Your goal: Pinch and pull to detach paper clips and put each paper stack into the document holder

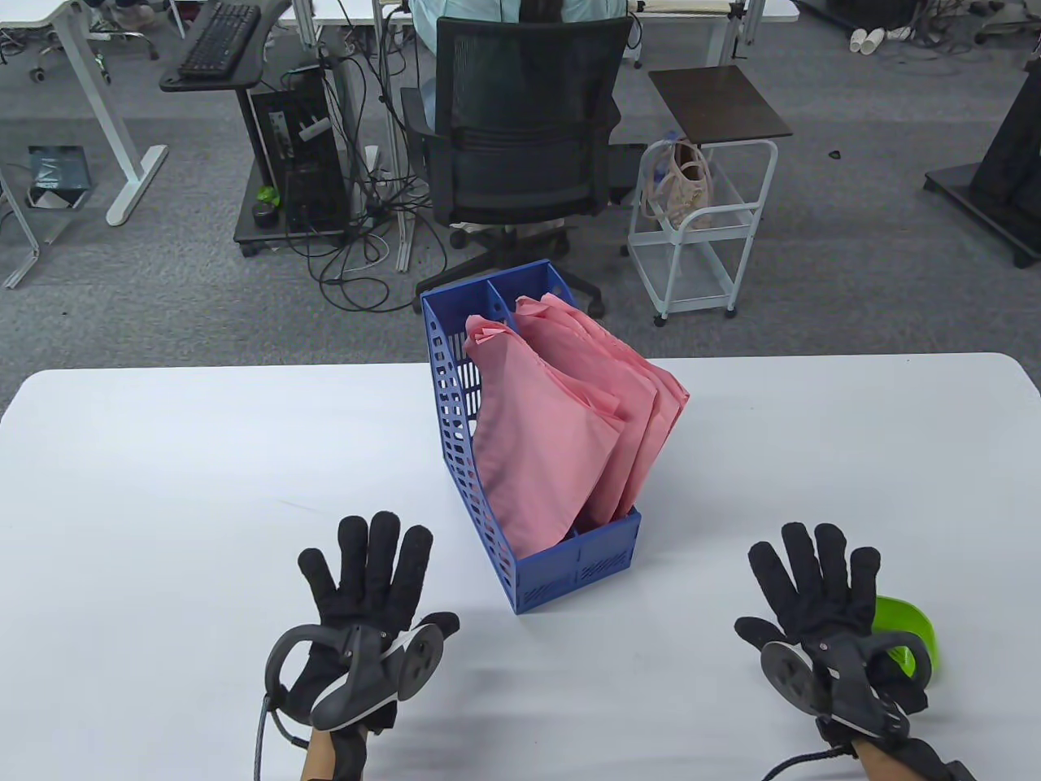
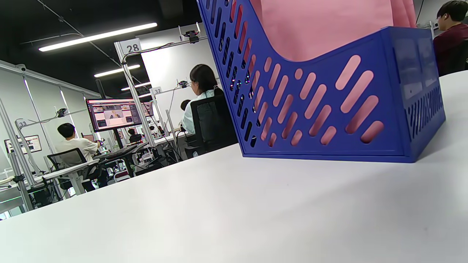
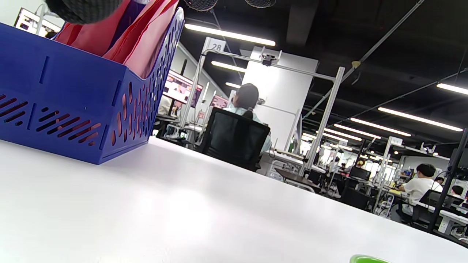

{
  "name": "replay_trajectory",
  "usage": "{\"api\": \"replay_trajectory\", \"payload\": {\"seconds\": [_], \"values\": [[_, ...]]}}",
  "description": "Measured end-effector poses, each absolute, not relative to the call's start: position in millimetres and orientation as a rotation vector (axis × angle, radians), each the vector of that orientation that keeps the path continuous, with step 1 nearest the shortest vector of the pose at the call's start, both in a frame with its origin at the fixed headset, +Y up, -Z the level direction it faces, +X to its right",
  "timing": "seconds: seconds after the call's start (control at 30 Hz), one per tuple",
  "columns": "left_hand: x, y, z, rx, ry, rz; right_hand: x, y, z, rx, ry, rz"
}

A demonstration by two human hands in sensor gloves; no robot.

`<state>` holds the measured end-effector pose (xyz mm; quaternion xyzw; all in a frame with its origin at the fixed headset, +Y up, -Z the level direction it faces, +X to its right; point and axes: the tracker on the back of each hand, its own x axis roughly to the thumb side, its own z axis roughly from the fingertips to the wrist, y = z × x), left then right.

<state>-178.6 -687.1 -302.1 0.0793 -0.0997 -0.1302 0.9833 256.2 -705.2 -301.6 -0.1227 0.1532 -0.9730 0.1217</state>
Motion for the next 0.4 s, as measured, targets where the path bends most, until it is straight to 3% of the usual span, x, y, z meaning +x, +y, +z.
{"api": "replay_trajectory", "payload": {"seconds": [0.4], "values": [[-177.8, -687.7, -302.1, 0.146, -0.203, -0.269, 257.2, -704.6, -300.3, -0.361, 0.451, -2.839]]}}
